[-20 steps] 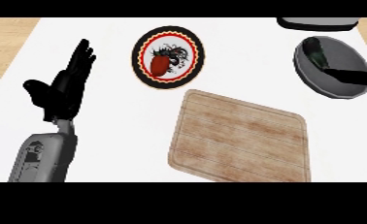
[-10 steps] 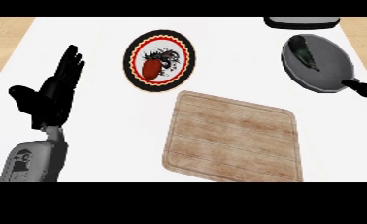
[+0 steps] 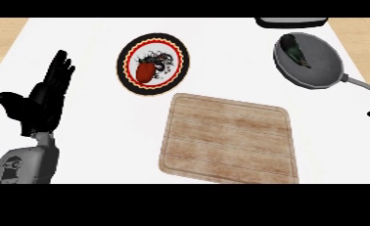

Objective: Pick the eggplant from the cutting board and place it in the pan

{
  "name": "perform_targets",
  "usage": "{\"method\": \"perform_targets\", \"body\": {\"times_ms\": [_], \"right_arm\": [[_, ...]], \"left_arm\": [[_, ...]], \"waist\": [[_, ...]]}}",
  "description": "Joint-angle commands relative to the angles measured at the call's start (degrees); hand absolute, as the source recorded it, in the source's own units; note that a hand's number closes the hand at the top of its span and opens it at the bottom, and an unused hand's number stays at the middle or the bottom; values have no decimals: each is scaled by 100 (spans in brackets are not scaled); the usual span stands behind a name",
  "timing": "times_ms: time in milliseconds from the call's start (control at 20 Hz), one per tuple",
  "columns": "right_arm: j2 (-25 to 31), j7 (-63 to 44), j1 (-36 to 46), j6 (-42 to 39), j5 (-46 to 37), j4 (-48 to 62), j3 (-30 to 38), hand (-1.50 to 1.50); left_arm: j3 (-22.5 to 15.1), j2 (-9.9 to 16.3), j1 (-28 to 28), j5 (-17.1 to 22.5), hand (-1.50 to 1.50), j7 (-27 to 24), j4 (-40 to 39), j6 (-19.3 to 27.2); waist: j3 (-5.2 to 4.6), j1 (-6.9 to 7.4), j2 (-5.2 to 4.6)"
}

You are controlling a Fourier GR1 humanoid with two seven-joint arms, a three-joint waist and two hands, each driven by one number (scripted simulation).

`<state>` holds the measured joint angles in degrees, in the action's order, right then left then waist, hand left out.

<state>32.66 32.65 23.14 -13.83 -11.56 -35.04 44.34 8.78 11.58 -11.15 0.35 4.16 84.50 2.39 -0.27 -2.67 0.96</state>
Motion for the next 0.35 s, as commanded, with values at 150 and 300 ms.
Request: {"method": "perform_targets", "body": {"times_ms": [150, 300], "right_arm": [[-805, -884, -1403, -432, 483, -2461, -133, -150], [-1043, -1706, -1835, -244, 549, -3671, -126, -150]], "left_arm": [[-67, -40, 61, -74, 0, 5, 188, 40], [26, 65, -138, 94, 0, 445, 319, -32]], "waist": [[5, 68, -29], [5, 81, -32]]}}
